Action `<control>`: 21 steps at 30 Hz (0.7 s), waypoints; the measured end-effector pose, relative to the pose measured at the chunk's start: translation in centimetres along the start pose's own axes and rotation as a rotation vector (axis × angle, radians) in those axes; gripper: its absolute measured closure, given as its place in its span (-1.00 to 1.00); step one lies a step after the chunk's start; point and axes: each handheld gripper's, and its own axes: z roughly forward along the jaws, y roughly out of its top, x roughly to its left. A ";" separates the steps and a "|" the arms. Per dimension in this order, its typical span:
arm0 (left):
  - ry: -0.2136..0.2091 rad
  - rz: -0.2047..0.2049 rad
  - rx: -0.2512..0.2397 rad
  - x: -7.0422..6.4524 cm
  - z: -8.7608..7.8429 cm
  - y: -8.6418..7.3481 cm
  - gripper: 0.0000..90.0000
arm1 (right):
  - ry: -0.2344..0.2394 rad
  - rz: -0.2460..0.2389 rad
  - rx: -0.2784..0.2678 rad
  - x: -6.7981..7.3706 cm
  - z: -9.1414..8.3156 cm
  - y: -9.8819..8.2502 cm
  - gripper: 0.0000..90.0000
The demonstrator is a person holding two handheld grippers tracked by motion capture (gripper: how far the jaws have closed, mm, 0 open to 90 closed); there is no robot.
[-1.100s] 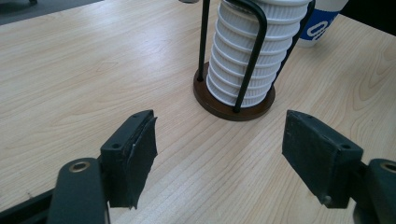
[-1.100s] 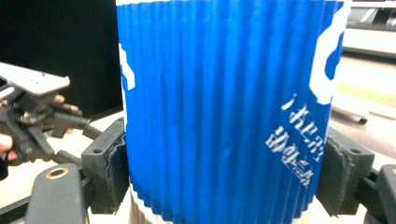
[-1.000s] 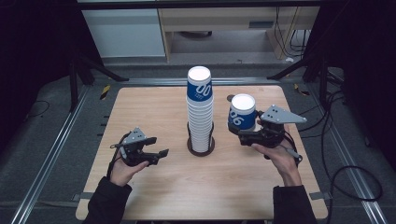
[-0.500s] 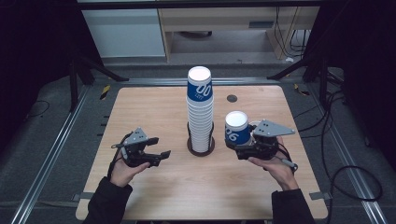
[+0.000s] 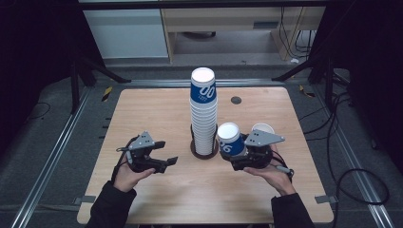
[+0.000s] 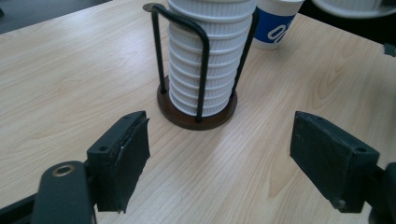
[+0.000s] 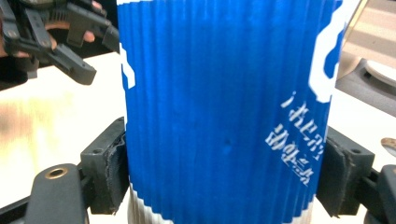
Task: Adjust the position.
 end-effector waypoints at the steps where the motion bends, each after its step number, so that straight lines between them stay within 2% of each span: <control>1: -0.006 0.001 0.000 -0.1 0.1 0.0 -0.58 | 0.007 -0.006 0.008 0.1 0.3 -0.1 -0.57; 9: -0.034 0.018 -0.018 -1.0 0.1 0.5 -0.60 | 0.043 -0.036 0.070 1.0 2.1 -0.7 -0.57; 13: -0.045 0.023 -0.030 -1.5 0.3 0.6 -0.60 | 0.063 -0.045 0.073 1.7 3.0 -0.9 -0.57; 21: -0.072 0.044 -0.022 -2.7 1.0 0.9 -0.60 | 0.106 -0.065 0.098 2.8 4.5 -1.1 -0.57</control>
